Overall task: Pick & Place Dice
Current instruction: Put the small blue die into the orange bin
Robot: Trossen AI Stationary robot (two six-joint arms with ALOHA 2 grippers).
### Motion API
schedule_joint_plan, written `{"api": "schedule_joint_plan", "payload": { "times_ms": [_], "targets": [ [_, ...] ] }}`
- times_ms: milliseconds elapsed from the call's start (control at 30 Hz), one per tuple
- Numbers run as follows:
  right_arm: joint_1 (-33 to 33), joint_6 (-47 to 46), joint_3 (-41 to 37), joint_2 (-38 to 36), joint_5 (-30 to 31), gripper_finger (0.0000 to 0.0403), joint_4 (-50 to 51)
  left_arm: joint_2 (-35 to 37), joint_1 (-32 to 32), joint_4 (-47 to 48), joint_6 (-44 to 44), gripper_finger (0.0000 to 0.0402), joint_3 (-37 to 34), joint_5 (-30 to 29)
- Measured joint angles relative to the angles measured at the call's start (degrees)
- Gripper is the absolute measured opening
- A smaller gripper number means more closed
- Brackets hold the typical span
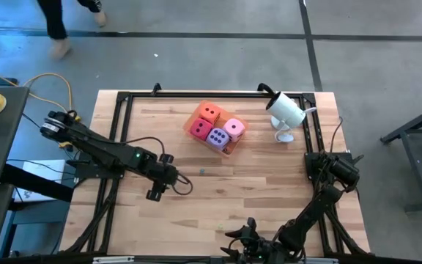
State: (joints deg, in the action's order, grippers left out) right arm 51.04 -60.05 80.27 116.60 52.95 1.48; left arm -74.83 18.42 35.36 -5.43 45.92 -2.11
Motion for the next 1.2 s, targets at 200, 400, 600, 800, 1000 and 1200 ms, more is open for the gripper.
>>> {"api": "schedule_joint_plan", "payload": {
  "times_ms": [200, 400, 600, 800, 1000, 1200],
  "targets": [
    [0.4, -0.2, 0.0, 2.1, -0.3, 0.0227, -0.7, 4.7, -0.1, -20.0, -0.9, 0.0203, -13.1, -0.7],
    [-0.7, -0.2, 0.0, 3.7, -2.1, 0.0227, -2.8, 5.5, -2.0, -49.3, 1.2, 0.0203, -24.9, -1.3],
    [-2.1, 0.5, 0.0, 3.7, -3.0, 0.0227, -4.0, 2.9, -5.6, -61.8, -0.9, 0.0203, -29.5, -1.5],
    [-2.6, 1.7, 0.0, 3.7, -3.0, 0.0227, -4.3, -5.4, -7.9, -70.4, -2.0, 0.0203, -29.7, -1.5],
    [-2.7, 1.8, 0.0, 3.7, -3.2, 0.0227, -5.0, -16.9, -9.0, -87.2, 1.0, 0.0203, -29.5, -1.6],
    [-2.7, 1.8, 0.0, 3.7, -3.7, 0.0227, -5.0, -27.4, -9.8, -99.6, 1.5, 0.0203, -29.5, -1.4]
  ]
}}
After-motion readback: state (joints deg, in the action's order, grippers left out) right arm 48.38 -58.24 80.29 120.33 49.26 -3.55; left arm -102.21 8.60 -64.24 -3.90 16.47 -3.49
